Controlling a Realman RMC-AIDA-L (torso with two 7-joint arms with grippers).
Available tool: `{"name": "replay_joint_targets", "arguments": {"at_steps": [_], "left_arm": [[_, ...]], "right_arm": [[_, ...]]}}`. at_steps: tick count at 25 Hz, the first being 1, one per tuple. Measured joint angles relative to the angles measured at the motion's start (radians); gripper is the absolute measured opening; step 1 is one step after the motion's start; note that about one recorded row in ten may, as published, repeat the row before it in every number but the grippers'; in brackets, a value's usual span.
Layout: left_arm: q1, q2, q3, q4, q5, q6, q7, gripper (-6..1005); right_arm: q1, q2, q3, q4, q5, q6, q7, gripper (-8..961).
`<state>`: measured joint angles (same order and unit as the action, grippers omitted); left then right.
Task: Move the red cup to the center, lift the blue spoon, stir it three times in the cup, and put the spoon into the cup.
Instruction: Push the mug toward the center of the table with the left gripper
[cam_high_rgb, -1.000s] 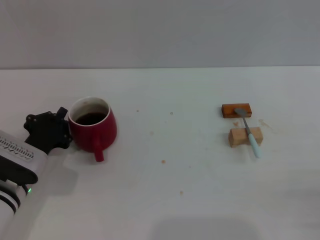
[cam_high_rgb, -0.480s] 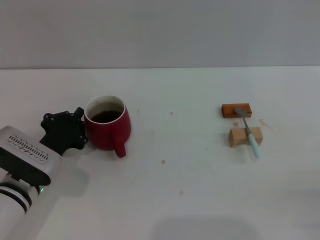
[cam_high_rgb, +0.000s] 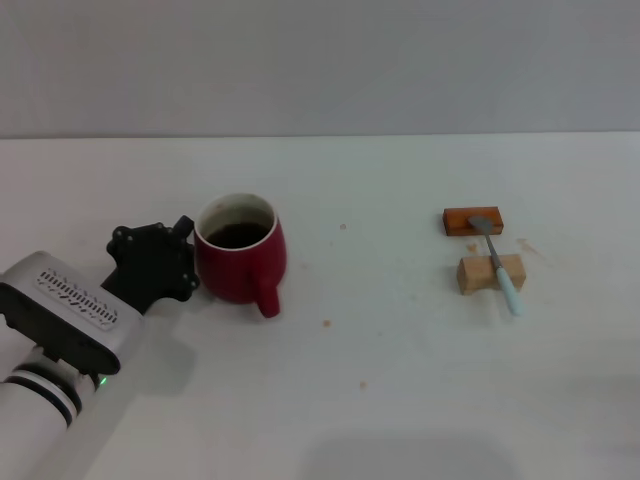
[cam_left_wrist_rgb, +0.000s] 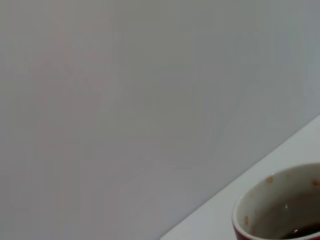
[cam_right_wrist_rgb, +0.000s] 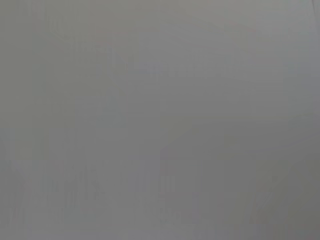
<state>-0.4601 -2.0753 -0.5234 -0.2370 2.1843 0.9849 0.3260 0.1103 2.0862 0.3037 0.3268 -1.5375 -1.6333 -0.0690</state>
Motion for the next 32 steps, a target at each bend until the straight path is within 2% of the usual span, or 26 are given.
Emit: {"name": "replay_joint_targets", "arguments": {"at_steps": [5,19,32], "left_arm": [[-0.005,0.0,0.032,-0.01,0.0,-0.012,0.001,60],[-0.036,0.002,0.009,0.01,-0.005,-0.035,0.003,70],[-0.054,-0.003,0.05,-0.033,-0.001,-0.059,0.004,80]], "right_arm": [[0.0,0.0,0.0,0.0,0.0,0.0,0.0,754],[0.0,0.0,0.0,-0.002,0.002,0.004,0.0,754],[0.0,0.0,0.0,-0.001,0.002,0.005,0.0,753]]}}
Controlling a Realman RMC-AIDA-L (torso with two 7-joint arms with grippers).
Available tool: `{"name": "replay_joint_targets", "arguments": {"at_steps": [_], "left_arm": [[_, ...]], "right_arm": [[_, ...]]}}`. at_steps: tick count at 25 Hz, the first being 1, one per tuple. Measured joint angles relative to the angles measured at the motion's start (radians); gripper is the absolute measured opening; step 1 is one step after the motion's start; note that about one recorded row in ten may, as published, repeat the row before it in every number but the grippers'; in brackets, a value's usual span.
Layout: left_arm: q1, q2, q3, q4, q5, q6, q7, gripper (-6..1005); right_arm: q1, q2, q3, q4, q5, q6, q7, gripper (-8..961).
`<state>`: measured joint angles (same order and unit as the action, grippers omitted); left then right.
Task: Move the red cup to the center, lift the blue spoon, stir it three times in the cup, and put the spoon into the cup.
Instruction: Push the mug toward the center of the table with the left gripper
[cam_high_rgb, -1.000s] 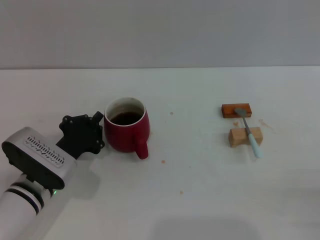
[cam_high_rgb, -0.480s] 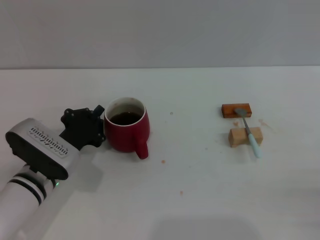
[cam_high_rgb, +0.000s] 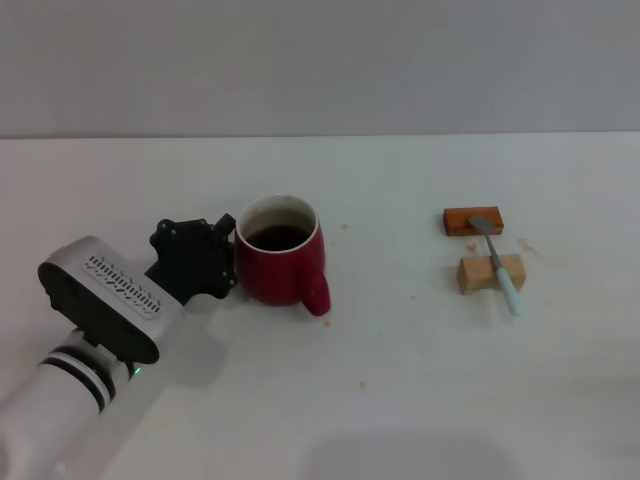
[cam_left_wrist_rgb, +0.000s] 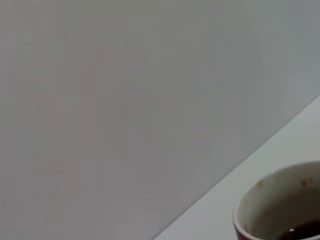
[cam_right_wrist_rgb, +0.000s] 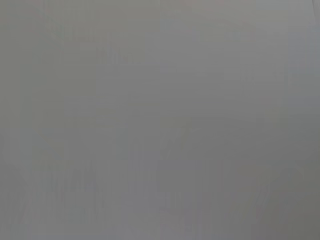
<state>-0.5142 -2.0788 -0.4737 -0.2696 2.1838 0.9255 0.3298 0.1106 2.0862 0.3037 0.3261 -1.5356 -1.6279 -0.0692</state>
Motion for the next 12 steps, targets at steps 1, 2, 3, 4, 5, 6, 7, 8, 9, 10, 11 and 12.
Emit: {"name": "replay_joint_targets", "arguments": {"at_steps": [1,2,3,4,5,6,7,8,9,10,11,12], "left_arm": [[0.0,0.0,0.002,-0.002,0.0,-0.001,0.0,81],[-0.001,0.0,0.01,-0.008,0.0,-0.004,0.0,81],[-0.001,0.0,0.016,-0.012,0.001,-0.005,0.0,82],[-0.002,0.0,0.02,-0.017,0.001,-0.007,0.0,83],[-0.002,0.0,0.02,-0.017,0.001,-0.007,0.0,84],[-0.002,0.0,0.023,-0.022,0.001,-0.01,0.0,84],[-0.004,0.0,0.028,-0.027,0.001,-0.012,0.0,85],[-0.004,0.0,0.029,-0.028,0.001,-0.012,0.0,86],[-0.005,0.0,0.031,-0.028,0.001,-0.013,0.0,87],[-0.005,0.0,0.031,-0.028,0.001,-0.013,0.0,87],[-0.005,0.0,0.032,-0.028,0.001,-0.013,0.0,88],[-0.005,0.0,0.029,-0.028,0.0,-0.013,0.0,89]], "right_arm": [[0.0,0.0,0.0,0.0,0.0,0.0,0.0,754],[0.0,0.0,0.0,0.0,0.0,0.0,0.0,754],[0.001,0.0,0.0,0.001,0.0,0.0,0.0,754],[0.001,0.0,0.0,0.001,0.0,0.001,0.0,754],[0.001,0.0,0.0,0.001,0.0,0.001,0.0,754],[0.001,0.001,0.0,0.001,-0.001,0.001,0.0,754],[0.001,0.001,0.0,0.001,-0.001,0.001,0.0,754],[0.0,0.002,0.0,0.001,-0.001,0.001,0.0,753],[0.0,0.002,-0.001,0.001,-0.001,0.001,0.0,753],[0.0,0.002,-0.004,0.001,-0.001,0.002,0.0,753],[0.0,0.002,-0.004,0.001,-0.001,0.002,0.0,753],[0.0,0.002,-0.007,0.001,-0.001,0.002,0.0,753]]}}
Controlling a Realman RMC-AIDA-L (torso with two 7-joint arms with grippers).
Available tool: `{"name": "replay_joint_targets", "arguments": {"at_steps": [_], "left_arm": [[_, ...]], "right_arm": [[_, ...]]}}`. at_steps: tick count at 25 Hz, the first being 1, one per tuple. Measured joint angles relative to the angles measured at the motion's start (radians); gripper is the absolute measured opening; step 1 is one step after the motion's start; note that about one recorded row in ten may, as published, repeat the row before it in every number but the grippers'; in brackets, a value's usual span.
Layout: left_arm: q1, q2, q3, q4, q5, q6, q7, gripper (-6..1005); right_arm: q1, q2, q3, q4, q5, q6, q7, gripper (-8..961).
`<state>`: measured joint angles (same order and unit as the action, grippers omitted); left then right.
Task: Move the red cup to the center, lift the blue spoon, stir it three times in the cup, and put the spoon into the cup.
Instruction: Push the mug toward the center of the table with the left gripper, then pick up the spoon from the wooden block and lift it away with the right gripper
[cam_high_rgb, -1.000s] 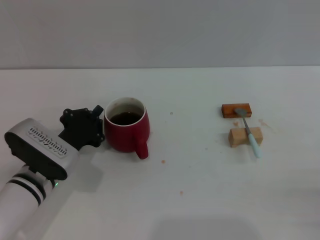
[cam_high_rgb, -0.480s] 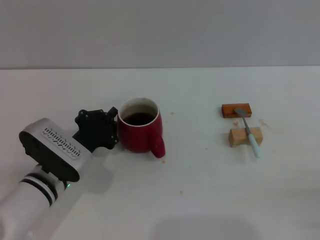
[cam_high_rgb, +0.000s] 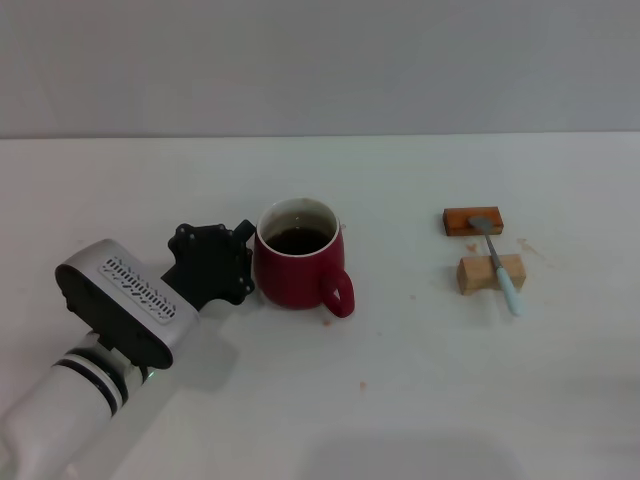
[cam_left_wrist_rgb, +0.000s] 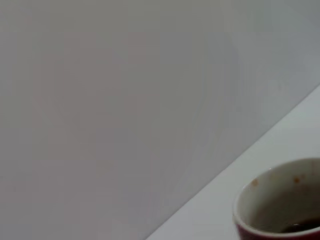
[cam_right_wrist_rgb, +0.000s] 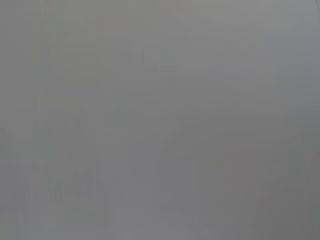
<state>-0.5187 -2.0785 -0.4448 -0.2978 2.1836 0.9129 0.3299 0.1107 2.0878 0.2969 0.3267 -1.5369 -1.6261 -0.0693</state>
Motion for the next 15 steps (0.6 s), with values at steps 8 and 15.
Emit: {"name": "replay_joint_targets", "arguments": {"at_steps": [8,15], "left_arm": [[0.061,0.004,-0.113,0.0,-0.008,0.055,-0.013,95],[0.154,0.008,-0.22,-0.002,-0.008,0.208,-0.165,100]], "right_arm": [[-0.002,0.0,-0.015,0.0,0.0,-0.004,-0.006,754],[0.004,0.0,-0.062,0.0,0.0,-0.008,-0.008,753]]}}
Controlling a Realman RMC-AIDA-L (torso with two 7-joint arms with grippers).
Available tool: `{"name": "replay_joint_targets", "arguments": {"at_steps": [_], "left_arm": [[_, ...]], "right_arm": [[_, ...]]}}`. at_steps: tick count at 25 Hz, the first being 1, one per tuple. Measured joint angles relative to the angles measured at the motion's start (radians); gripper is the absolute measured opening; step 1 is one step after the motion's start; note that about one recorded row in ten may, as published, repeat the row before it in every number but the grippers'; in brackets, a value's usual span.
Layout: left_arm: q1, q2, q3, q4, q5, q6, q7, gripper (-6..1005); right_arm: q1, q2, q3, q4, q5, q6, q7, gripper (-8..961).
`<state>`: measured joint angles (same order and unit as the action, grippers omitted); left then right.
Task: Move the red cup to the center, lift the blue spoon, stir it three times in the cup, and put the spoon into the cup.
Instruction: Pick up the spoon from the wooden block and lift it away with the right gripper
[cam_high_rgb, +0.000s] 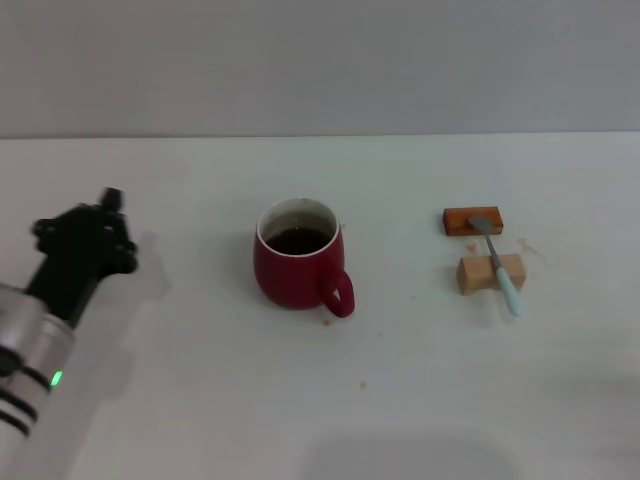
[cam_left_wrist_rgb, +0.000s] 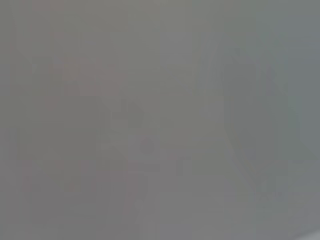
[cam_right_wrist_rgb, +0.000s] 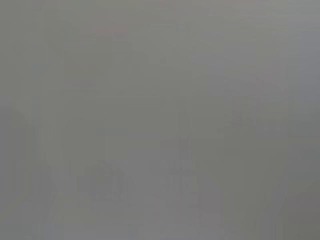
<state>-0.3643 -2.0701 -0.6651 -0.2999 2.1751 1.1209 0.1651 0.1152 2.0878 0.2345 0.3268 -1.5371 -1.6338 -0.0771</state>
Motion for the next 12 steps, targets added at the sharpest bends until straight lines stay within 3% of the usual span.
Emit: {"name": "replay_joint_targets", "arguments": {"at_steps": [5,12], "left_arm": [[0.077,0.002,-0.084,0.01,0.0,0.117,-0.142,104],[0.11,0.004,-0.121,0.023,0.0,0.135,-0.157,109]], "right_arm": [[0.011,0.0,-0.093,0.0,0.0,-0.009,0.0,753],[0.034,-0.001,-0.196,0.017,0.0,-0.006,0.004,753]]}}
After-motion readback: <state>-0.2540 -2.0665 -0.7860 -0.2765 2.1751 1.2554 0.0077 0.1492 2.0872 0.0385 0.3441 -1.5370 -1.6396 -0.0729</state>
